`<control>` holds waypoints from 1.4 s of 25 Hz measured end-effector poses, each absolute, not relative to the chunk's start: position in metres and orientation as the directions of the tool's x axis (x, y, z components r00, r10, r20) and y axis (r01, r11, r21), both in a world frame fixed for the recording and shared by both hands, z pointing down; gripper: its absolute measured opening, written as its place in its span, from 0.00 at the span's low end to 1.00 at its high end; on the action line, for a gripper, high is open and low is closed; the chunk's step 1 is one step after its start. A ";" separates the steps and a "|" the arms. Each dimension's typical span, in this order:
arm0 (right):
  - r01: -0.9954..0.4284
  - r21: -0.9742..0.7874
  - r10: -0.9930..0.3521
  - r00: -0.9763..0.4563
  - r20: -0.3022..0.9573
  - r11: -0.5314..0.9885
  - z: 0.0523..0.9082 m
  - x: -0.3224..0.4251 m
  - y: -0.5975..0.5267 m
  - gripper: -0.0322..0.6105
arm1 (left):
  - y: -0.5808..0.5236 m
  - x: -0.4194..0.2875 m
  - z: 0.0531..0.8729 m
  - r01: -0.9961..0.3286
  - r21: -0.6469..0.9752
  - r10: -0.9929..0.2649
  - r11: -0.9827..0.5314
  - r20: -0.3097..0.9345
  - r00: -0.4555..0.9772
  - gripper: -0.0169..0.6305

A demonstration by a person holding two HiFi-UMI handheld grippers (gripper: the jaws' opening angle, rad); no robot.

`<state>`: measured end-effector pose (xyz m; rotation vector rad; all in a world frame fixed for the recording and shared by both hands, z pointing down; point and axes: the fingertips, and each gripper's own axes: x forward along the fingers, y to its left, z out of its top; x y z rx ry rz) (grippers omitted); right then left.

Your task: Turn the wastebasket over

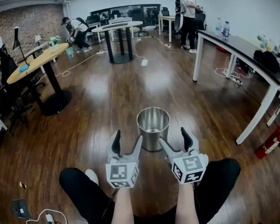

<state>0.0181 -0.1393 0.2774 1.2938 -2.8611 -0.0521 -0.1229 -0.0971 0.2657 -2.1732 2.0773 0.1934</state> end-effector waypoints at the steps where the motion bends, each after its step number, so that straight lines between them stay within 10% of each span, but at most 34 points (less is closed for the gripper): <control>1: -0.753 0.028 -0.753 -0.658 -0.007 0.658 0.280 0.013 -0.151 0.63 | -0.108 -0.129 0.265 -0.999 -0.005 -0.982 -0.048 -0.183 0.048 0.58; 20: -0.676 0.056 -0.672 -0.713 0.198 0.734 0.369 -0.071 -0.311 0.63 | -0.281 -0.215 0.346 -0.997 0.063 -0.997 -0.034 -0.069 0.029 0.56; 35: -0.426 0.152 -0.406 -0.604 0.686 0.892 0.553 -0.196 -0.322 0.60 | -0.298 -0.286 0.472 -0.978 0.188 -0.987 0.094 0.143 -0.068 0.56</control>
